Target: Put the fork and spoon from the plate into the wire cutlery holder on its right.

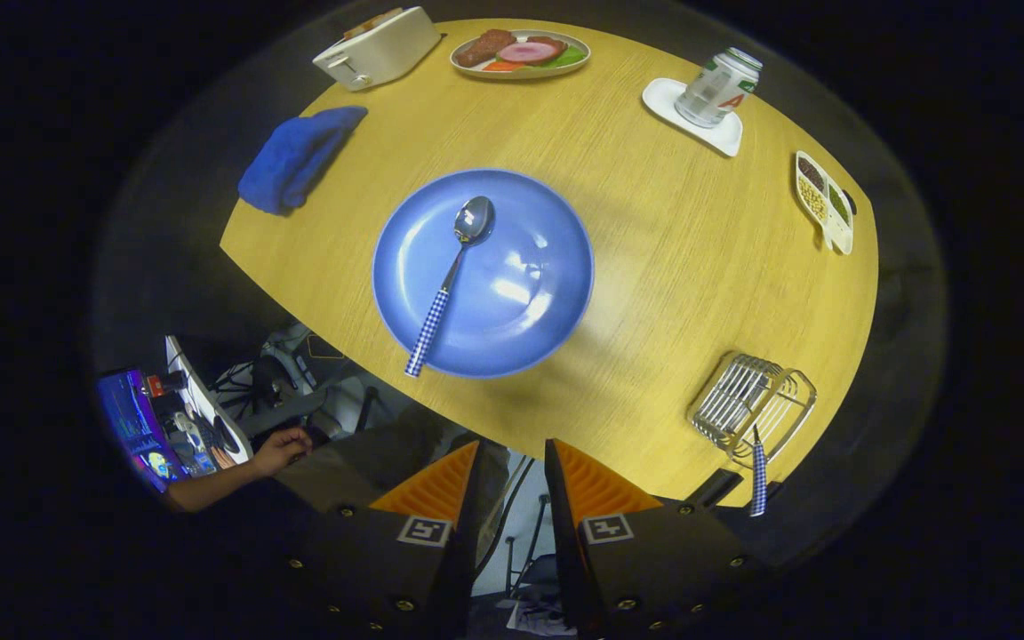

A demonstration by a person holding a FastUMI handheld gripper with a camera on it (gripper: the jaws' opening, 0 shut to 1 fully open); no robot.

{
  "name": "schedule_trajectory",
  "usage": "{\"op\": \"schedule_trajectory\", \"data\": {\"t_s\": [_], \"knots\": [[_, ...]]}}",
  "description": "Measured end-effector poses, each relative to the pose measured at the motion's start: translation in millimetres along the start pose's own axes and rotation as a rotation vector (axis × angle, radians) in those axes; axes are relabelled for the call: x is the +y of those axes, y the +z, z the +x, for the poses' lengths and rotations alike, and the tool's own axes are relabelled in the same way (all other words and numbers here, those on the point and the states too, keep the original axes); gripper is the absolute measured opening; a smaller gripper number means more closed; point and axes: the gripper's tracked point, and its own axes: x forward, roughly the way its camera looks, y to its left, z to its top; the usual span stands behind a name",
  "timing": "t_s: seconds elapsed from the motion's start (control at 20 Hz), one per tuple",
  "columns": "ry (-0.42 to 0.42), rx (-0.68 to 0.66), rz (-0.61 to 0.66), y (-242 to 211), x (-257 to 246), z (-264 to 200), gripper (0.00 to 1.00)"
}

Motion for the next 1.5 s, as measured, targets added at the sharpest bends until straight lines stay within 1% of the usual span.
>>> {"op": "schedule_trajectory", "data": {"t_s": [0.15, 0.3, 0.6, 0.75, 0.95, 1.1, 1.2, 1.5], "knots": [[0.034, -0.02, 0.033, 12, 23, 17, 0.39], [0.031, -0.046, 0.05, 25, 35, 30, 0.39], [0.06, -0.046, 0.078, 41, 59, 50, 0.39], [0.052, -0.062, 0.093, 56, 64, 58, 0.39], [0.065, -0.038, 0.112, 62, 72, 70, 0.39], [0.027, -0.025, 0.098, 62, 68, 81, 0.39], [0.019, -0.017, 0.1, 64, 67, 87, 0.39], [0.037, 0.014, 0.116, 65, 71, 102, 0.39]]}}
